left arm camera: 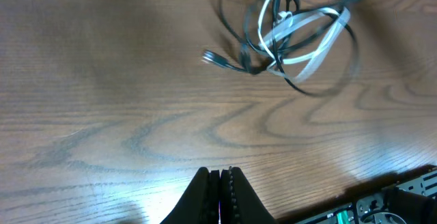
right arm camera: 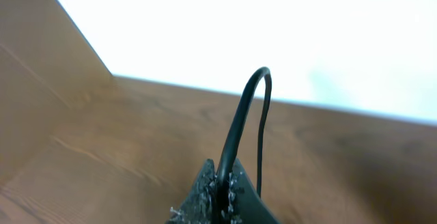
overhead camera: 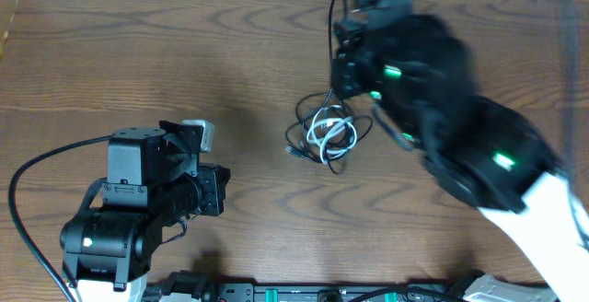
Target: Untangle cables
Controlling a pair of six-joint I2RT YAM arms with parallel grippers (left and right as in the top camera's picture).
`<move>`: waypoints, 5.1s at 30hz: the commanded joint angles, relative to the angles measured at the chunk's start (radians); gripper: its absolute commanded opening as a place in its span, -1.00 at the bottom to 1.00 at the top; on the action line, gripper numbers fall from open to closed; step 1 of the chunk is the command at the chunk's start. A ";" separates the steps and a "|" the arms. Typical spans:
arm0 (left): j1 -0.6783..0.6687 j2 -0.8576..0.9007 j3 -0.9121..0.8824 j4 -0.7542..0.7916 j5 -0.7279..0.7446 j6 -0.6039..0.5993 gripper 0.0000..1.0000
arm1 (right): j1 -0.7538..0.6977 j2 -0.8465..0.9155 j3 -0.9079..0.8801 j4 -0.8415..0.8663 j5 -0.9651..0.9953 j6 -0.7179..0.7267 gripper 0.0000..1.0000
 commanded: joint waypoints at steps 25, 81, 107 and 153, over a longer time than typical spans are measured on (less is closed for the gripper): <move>-0.002 -0.001 -0.008 -0.044 0.002 0.025 -0.75 | -0.031 0.454 -0.029 -0.579 -0.025 0.185 0.98; -0.564 0.560 -0.084 0.490 -0.042 0.257 0.10 | -0.327 -0.317 -0.243 -0.550 0.075 0.068 0.99; -0.466 0.490 0.133 0.762 -0.153 0.101 -0.85 | -0.327 -0.294 -0.243 -0.645 0.084 0.009 0.99; 0.303 0.396 0.175 0.163 -0.034 -0.130 0.03 | -0.121 -0.038 -0.381 -0.577 -0.653 -0.537 0.99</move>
